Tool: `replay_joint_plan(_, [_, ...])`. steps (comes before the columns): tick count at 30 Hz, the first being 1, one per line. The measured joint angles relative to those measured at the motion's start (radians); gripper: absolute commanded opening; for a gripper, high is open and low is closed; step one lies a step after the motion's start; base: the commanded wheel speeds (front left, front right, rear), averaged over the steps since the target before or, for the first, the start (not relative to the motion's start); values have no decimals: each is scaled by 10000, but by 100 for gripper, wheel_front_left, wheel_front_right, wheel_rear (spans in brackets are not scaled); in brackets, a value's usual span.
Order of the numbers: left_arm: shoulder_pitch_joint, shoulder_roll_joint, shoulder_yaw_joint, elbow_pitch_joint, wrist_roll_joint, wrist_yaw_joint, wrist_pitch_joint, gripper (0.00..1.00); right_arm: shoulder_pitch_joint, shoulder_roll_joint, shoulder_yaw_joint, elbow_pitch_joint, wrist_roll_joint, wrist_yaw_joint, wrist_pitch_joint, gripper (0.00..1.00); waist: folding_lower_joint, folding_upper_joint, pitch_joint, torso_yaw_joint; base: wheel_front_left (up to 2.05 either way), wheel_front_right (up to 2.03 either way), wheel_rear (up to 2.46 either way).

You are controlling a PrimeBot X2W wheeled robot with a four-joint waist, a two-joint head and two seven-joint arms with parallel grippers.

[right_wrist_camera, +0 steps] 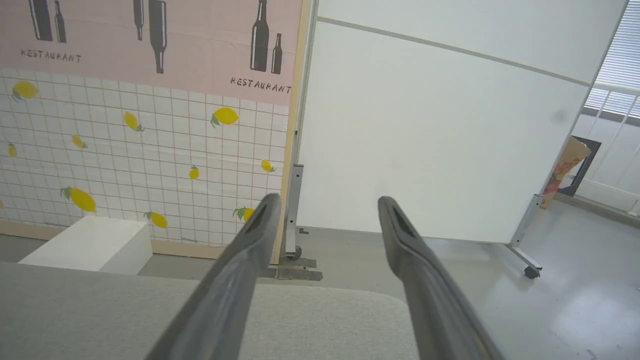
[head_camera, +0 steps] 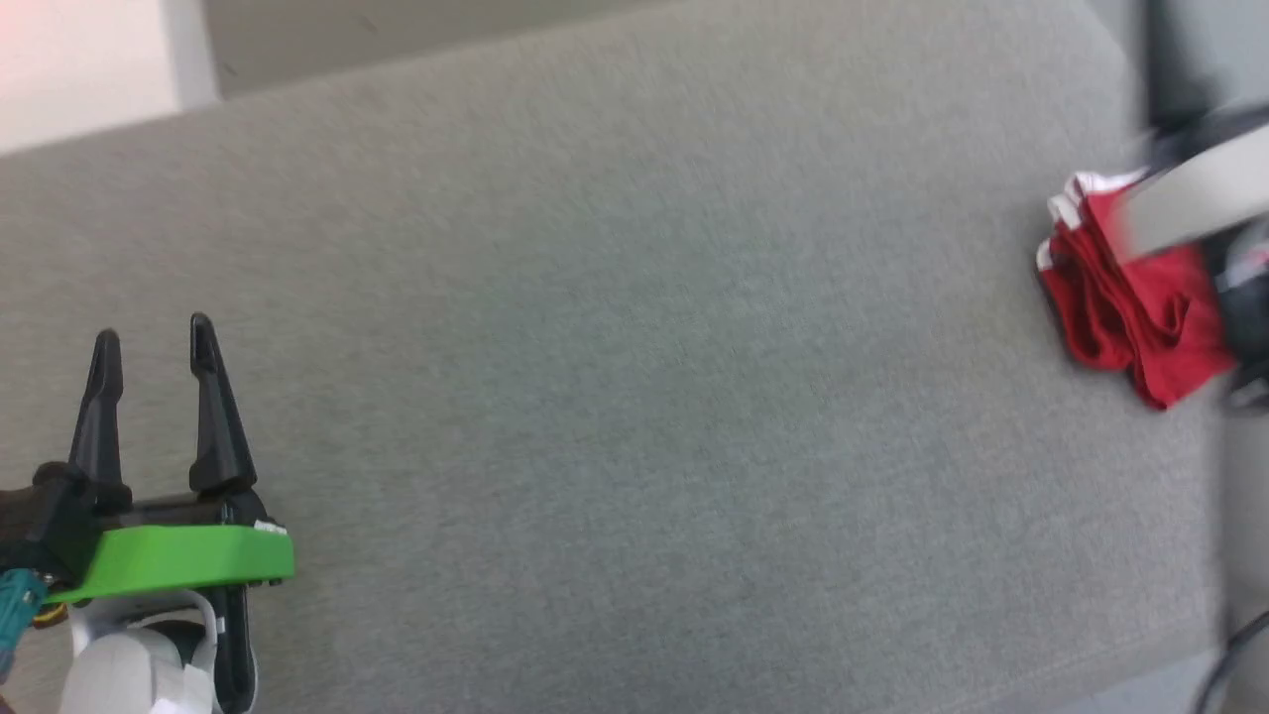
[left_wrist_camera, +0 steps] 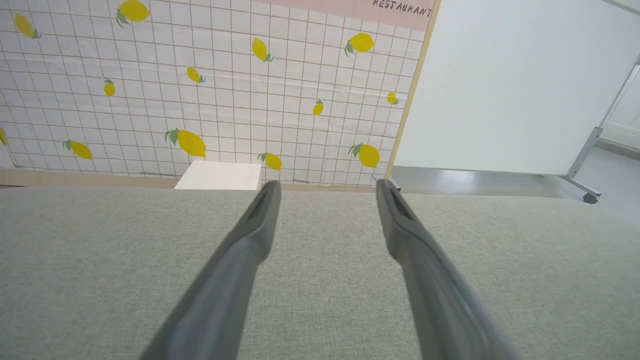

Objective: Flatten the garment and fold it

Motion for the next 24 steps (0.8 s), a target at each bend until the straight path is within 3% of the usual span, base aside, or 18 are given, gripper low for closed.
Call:
replay_joint_plan(7, [45, -176, -13, 301, 280, 533, -88, 100, 1709, 1461, 497, 407, 119, -2, -1478, 100, -1, 0, -1067, 623, 0, 0, 0])
replay_joint_plan(14, [39, -364, -351, 780, 552, 709, -104, 100, 2982, 1703, 485, 1221, 416, -2, -3166, 100, -1, 0, -1658, 1580, 0, 0, 0])
replay_joint_plan(24, [-46, -541, -767, 1739, 535, 665, -265, 100, 4433, 1730, 594, 2184, 911, -2, -4006, 100, -1, 0, -2319, 2698, 0, 0, 0])
